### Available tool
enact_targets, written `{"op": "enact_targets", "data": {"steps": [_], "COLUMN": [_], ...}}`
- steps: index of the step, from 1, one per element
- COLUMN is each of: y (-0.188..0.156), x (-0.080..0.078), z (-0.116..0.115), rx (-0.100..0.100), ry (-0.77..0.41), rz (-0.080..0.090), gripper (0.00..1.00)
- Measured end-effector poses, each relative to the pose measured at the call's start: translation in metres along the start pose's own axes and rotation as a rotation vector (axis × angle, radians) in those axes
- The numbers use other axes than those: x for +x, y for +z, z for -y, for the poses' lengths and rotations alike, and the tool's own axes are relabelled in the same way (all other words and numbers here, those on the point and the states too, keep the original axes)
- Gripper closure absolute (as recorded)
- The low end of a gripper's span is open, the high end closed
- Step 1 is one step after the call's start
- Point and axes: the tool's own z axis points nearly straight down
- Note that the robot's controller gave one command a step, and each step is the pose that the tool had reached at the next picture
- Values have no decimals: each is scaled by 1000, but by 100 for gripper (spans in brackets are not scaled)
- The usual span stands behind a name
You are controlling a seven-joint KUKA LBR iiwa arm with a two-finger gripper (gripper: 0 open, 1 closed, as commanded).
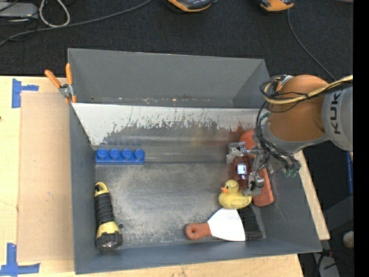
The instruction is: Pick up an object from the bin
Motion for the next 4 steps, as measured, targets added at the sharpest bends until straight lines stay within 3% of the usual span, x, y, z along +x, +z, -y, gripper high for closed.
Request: {"op": "enact_targets", "data": {"steps": [1, 2, 3, 4], "y": [10, 36, 36, 40], "x": [12, 48, 48, 59], "z": [3, 28, 28, 22], "rx": [0, -13, -13, -13], "ry": [-121, -239, -239, -267], "rz": [0, 10, 10, 19], "gripper": [0, 100, 100, 100]}}
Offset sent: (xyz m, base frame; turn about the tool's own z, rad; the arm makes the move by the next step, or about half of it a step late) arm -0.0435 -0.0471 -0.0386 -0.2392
